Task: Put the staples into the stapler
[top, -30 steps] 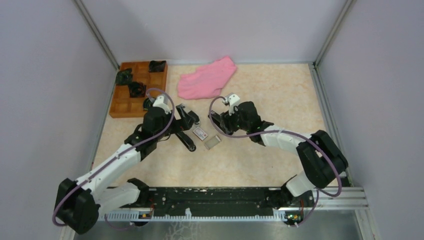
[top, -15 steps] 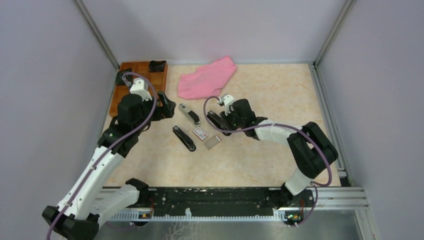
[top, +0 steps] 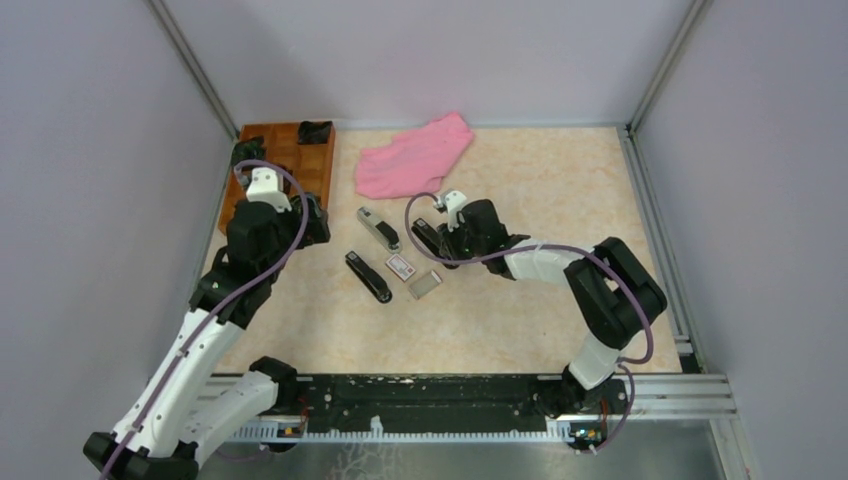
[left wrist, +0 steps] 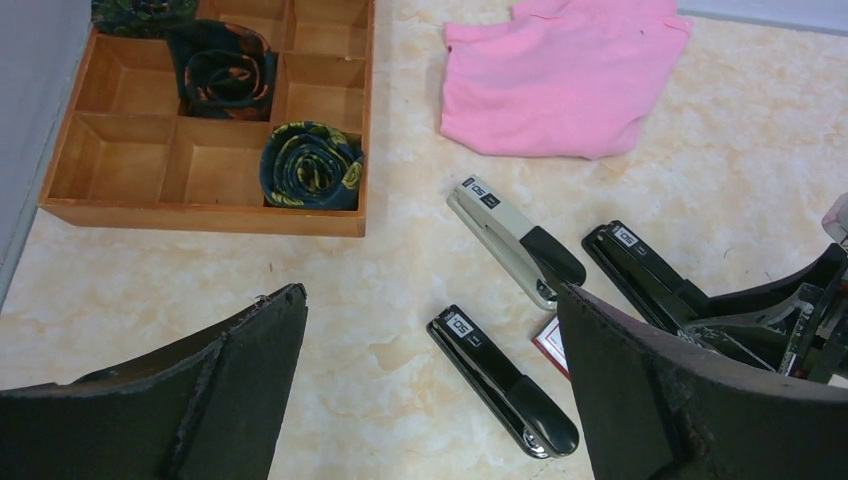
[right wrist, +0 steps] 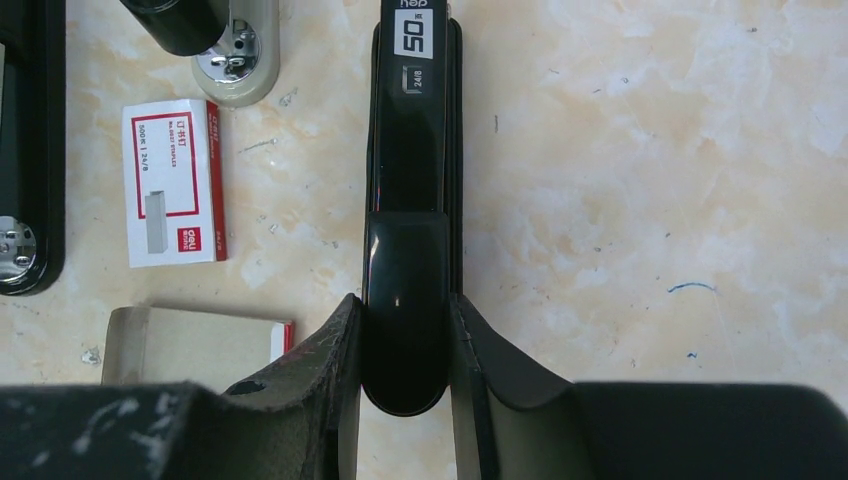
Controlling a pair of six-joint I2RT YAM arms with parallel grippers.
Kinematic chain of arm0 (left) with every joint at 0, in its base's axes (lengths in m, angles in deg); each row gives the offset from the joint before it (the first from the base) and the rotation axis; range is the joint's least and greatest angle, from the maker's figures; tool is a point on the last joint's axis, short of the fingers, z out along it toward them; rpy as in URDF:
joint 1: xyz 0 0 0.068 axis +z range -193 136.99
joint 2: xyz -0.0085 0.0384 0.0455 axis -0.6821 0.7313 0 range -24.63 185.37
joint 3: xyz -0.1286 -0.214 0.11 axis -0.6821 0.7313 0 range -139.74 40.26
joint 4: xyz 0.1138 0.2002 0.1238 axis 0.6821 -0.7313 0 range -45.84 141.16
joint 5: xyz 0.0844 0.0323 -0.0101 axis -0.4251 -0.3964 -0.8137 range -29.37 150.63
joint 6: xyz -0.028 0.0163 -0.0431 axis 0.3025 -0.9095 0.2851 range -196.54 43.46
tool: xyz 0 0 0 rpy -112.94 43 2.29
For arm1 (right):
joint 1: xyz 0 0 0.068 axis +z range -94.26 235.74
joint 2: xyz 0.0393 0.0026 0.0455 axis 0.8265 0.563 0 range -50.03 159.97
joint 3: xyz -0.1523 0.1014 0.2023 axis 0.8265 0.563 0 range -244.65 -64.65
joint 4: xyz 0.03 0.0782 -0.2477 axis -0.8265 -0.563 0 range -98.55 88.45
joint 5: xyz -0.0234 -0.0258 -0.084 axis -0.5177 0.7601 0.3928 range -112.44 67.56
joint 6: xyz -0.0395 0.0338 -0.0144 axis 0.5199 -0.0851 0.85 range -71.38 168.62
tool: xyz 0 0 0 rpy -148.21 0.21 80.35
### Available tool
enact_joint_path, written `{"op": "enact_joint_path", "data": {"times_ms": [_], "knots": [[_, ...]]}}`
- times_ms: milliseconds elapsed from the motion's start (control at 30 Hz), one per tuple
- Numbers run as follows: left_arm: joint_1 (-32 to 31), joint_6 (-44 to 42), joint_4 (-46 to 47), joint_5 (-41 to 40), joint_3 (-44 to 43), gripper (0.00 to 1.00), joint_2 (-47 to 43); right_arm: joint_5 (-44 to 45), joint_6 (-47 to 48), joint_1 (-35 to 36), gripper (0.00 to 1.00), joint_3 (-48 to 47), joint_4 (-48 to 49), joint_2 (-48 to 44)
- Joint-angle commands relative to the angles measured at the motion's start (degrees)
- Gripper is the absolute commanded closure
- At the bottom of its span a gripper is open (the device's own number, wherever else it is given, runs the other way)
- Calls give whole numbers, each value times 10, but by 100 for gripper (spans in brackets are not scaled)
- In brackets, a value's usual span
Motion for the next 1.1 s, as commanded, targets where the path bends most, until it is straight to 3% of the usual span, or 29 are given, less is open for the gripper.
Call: {"op": "enact_joint_path", "data": {"times_ms": [0,267,433,600,800,1067], "knots": [[9,-10,5,-13,4,0,-15,1,-26,5,99,7,-67,26],[26,-2,9,-10,8,0,-34,17,-80,5,93,-10,-106,-77],[30,1,18,-4,16,0,-55,20,-99,5,64,17,-114,-119],[30,8,14,11,19,0,-86,42,-118,5,46,45,-112,-181],[30,-7,23,11,32,0,-159,137,-122,-5,34,60,-161,-314],[30,-10,63,-31,67,0,-241,355,-93,-8,19,98,-202,-526]]}}
